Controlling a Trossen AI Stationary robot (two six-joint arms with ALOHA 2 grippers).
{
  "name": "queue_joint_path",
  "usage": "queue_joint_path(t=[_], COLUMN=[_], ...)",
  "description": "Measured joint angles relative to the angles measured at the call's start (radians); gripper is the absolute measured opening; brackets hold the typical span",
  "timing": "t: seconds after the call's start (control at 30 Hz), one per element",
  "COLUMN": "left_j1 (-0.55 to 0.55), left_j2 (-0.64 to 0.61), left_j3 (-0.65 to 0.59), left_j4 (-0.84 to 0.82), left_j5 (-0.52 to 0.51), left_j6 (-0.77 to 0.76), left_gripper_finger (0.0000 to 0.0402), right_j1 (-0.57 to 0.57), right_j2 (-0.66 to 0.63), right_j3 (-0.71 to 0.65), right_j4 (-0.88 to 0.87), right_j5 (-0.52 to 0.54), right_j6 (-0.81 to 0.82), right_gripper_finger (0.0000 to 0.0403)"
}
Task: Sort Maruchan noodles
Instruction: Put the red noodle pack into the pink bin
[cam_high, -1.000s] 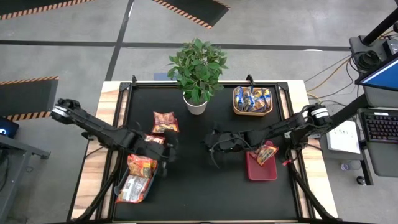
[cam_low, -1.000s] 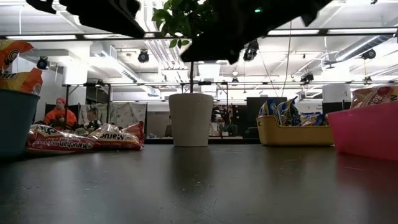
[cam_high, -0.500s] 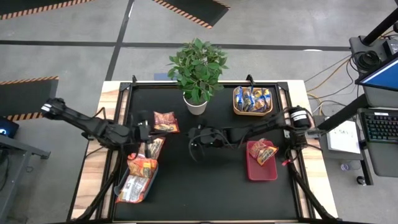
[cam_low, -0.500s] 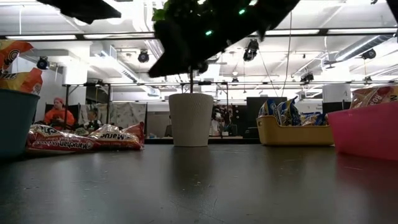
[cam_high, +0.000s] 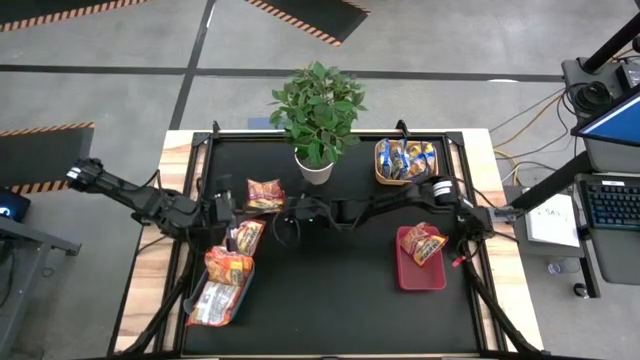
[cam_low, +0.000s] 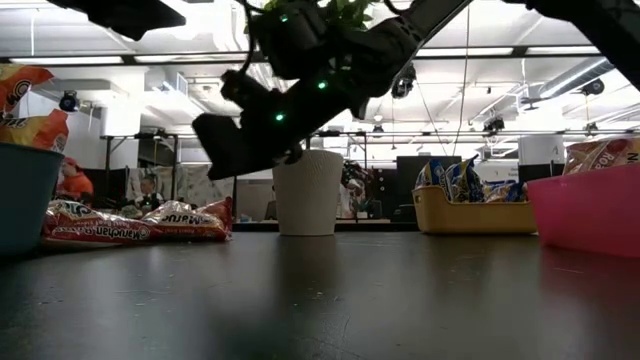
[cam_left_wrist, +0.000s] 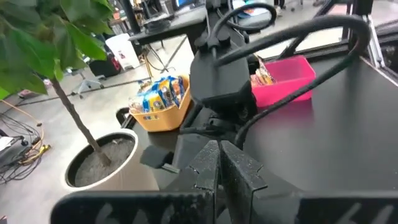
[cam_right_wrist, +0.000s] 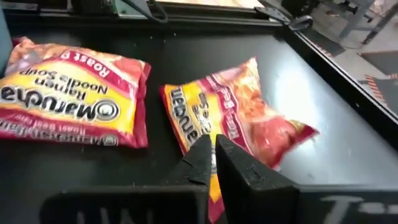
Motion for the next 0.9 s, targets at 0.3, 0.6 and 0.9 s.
queue_joint_path(t=[0.3,0.6,0.9], left_j1=[-0.004,-0.005,-0.005], left_j2=[0.008,0.011,0.013], left_j3=[0.002,0.002,0.002], left_j4=[-0.016,-0.016,-0.013], left_j5=[0.002,0.002,0.002], left_j6=[0.005,0.005,0.005], left_gripper_finger=[0.0,0.0,0.0], right_j1=[0.0,-0.014,-0.028], right_j2=[0.07,0.07,0.16], right_j3=[0.098,0.097,0.122], right_j4=[-0.061,-0.044,0.085], right_j5=[-0.001,-0.025,-0.055], right_j6=[-0.028,-0.1,-0.193], right_gripper_finger=[0.012,0.0268,0.0299])
